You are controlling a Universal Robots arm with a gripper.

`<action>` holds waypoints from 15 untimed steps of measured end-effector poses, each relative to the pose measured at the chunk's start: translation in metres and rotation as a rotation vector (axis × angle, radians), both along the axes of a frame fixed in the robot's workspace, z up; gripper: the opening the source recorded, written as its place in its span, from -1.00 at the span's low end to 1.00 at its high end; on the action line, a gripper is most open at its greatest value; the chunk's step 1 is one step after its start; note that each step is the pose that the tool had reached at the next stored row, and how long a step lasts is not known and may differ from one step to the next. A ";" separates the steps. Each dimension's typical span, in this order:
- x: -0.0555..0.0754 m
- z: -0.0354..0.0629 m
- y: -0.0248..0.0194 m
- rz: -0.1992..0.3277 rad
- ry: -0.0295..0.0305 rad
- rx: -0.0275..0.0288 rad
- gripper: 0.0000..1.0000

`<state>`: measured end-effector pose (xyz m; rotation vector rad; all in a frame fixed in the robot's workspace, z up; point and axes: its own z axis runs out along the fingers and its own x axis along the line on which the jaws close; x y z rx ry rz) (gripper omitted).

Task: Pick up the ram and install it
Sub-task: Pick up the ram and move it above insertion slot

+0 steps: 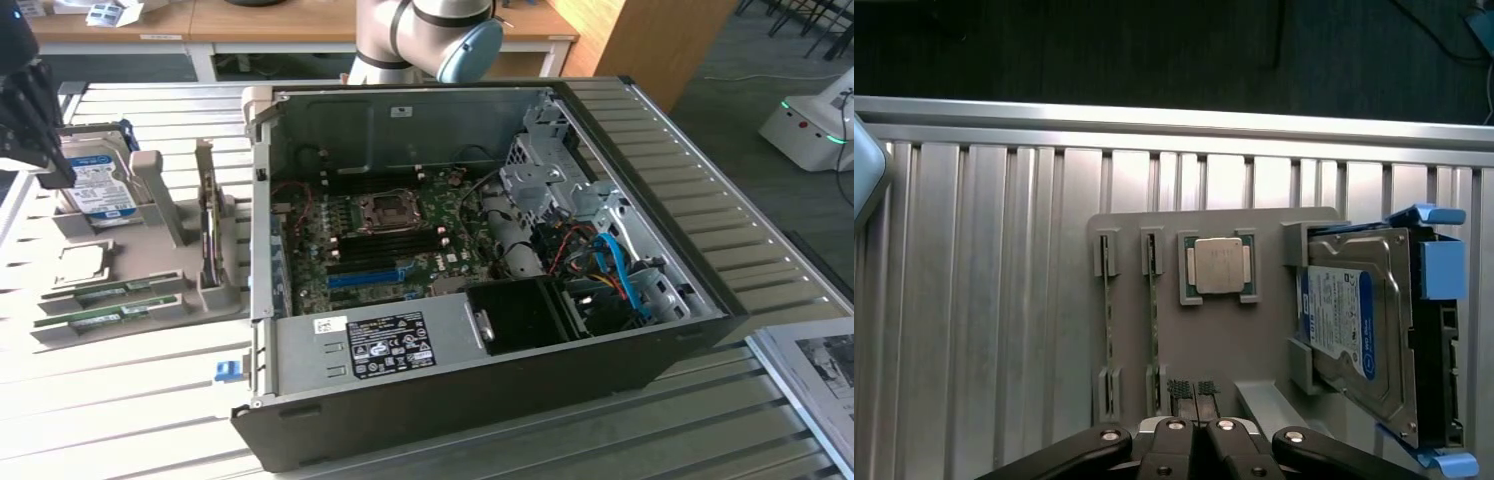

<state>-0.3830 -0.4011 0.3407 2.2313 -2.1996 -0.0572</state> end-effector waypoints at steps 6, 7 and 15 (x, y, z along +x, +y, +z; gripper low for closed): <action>0.000 -0.0056 0.0000 0.000 0.0000 0.0000 -0.80; 0.000 -0.0066 0.0000 0.000 -0.0001 0.0000 -0.80; 0.000 -0.0154 0.0000 0.000 0.0000 0.0000 -0.80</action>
